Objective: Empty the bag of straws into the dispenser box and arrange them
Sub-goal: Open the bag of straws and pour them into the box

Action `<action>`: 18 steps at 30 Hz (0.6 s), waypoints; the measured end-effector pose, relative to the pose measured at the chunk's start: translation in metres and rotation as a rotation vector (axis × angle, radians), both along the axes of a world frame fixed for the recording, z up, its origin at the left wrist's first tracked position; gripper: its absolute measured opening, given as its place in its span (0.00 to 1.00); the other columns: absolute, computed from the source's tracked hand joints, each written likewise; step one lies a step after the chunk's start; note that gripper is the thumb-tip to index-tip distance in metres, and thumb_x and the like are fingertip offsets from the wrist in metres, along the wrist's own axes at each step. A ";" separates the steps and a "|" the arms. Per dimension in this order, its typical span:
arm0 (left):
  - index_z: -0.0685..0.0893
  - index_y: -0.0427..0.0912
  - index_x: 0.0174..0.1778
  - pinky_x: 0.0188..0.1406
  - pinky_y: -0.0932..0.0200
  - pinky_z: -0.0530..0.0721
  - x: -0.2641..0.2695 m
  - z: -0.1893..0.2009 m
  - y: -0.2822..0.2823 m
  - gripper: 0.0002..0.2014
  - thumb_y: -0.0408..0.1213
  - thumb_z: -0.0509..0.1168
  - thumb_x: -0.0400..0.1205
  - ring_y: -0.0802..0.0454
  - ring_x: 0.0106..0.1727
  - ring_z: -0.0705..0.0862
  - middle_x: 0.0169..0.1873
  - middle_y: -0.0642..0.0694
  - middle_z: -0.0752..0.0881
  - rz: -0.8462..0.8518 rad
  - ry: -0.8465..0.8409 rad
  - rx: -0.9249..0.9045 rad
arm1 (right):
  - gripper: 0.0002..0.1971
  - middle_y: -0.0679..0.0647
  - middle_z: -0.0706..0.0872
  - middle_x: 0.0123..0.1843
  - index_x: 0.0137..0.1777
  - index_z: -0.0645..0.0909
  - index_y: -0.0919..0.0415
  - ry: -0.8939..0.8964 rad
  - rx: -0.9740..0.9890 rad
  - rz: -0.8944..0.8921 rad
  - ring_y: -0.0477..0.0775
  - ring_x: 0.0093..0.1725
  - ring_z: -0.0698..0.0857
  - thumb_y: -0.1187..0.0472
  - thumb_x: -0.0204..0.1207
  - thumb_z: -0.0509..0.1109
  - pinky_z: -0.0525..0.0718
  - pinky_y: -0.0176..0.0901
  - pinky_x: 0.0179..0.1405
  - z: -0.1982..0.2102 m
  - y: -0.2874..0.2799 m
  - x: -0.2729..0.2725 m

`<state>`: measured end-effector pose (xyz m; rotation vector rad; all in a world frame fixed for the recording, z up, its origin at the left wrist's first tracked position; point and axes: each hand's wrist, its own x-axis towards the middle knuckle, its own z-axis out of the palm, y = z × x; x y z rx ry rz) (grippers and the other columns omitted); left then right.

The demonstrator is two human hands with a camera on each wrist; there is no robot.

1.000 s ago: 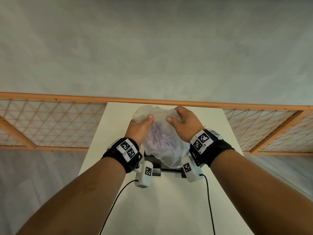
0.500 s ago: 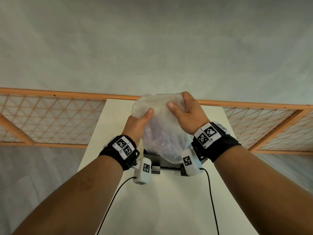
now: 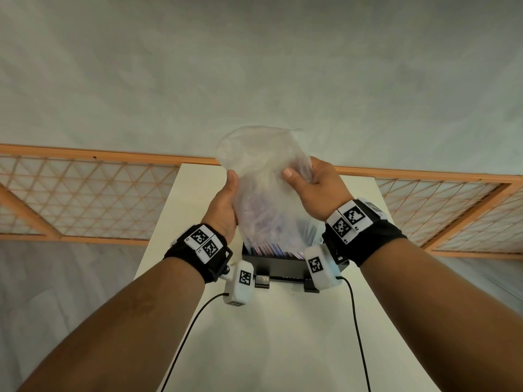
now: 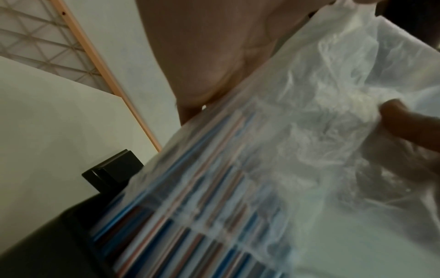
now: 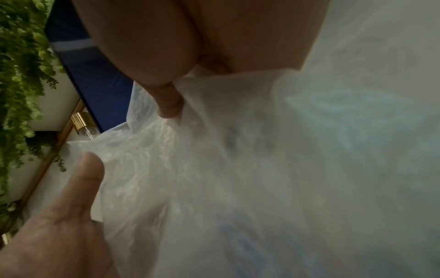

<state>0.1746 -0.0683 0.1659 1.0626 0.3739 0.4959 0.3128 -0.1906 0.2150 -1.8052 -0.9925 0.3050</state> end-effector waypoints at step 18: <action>0.79 0.45 0.78 0.85 0.41 0.59 -0.008 0.010 0.026 0.43 0.71 0.37 0.85 0.53 0.82 0.73 0.77 0.47 0.81 0.111 0.211 0.064 | 0.15 0.65 0.89 0.45 0.50 0.83 0.72 -0.173 0.330 -0.087 0.60 0.45 0.88 0.57 0.84 0.66 0.82 0.44 0.46 0.059 -0.009 0.012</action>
